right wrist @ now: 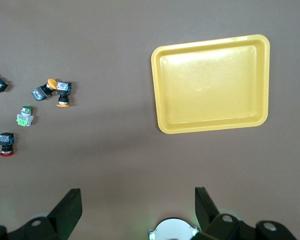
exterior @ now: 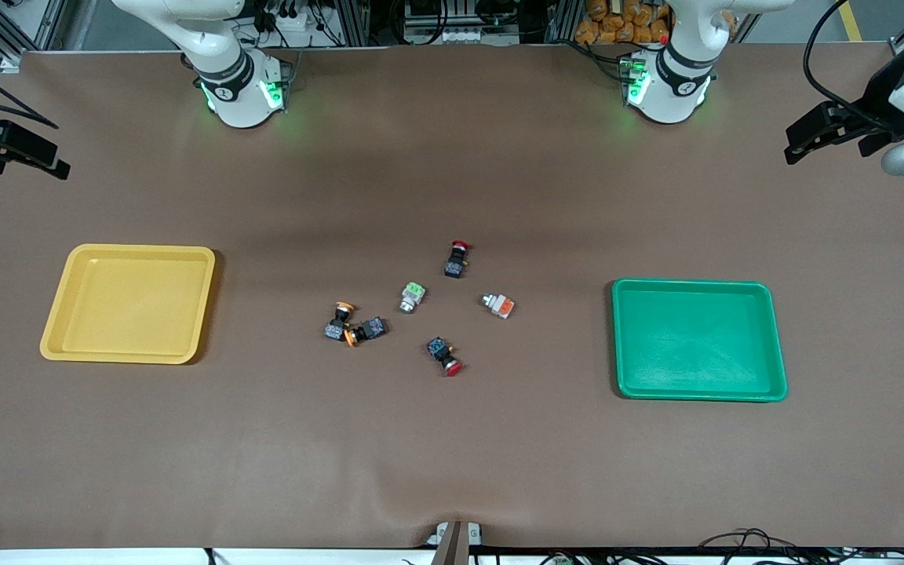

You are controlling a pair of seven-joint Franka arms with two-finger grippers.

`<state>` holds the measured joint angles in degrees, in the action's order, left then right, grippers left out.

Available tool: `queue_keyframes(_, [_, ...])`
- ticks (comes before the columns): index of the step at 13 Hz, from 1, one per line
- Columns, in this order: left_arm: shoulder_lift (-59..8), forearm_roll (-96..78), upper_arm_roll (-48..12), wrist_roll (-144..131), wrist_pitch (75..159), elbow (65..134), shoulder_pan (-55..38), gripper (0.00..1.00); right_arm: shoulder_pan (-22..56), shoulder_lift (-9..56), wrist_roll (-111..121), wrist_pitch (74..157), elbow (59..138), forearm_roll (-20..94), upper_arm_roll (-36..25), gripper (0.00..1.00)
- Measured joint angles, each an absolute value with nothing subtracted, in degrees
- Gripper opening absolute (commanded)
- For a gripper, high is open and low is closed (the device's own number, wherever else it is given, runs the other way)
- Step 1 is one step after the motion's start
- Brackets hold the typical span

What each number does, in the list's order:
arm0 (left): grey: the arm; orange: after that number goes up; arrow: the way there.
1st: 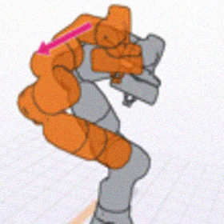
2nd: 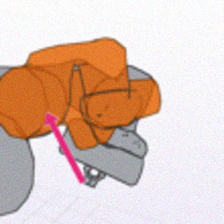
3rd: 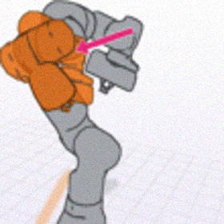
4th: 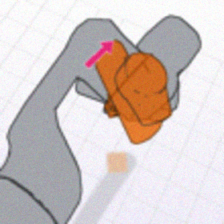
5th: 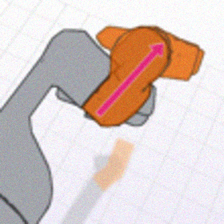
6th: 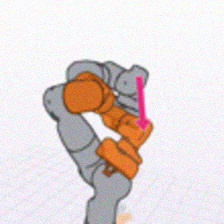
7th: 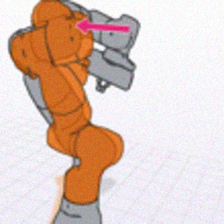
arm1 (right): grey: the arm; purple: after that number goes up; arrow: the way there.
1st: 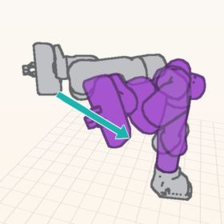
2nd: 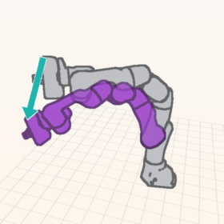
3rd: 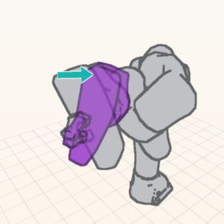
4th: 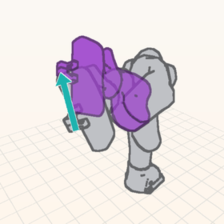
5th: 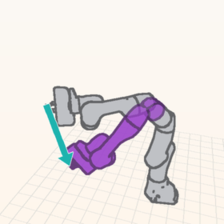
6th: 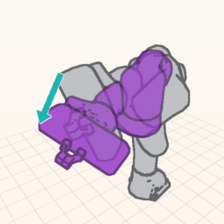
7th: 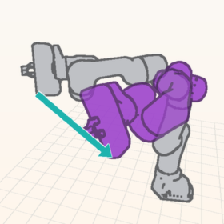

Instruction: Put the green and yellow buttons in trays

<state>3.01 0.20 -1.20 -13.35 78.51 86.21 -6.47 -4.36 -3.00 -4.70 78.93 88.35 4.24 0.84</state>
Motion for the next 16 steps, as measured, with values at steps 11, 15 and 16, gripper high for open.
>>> queue_keyframes(11, [2.9,0.2,-3.1,-13.3,80.3,89.3,-6.8,1.00,-3.7,-0.6,-4.2,80.5,91.7,4.8,0.9,1.00])
queue_keyframes(15, [2.5,0.1,-7.2,-17.8,85.7,92.7,-7.0,1.00,-0.2,6.0,-4.4,86.2,92.3,4.9,1.0,1.00])
queue_keyframes(16, [2.3,0.1,-8.6,-20.8,87.8,94.1,-7.1,1.00,0.3,8.1,-4.4,87.9,92.3,5.0,1.0,1.00])
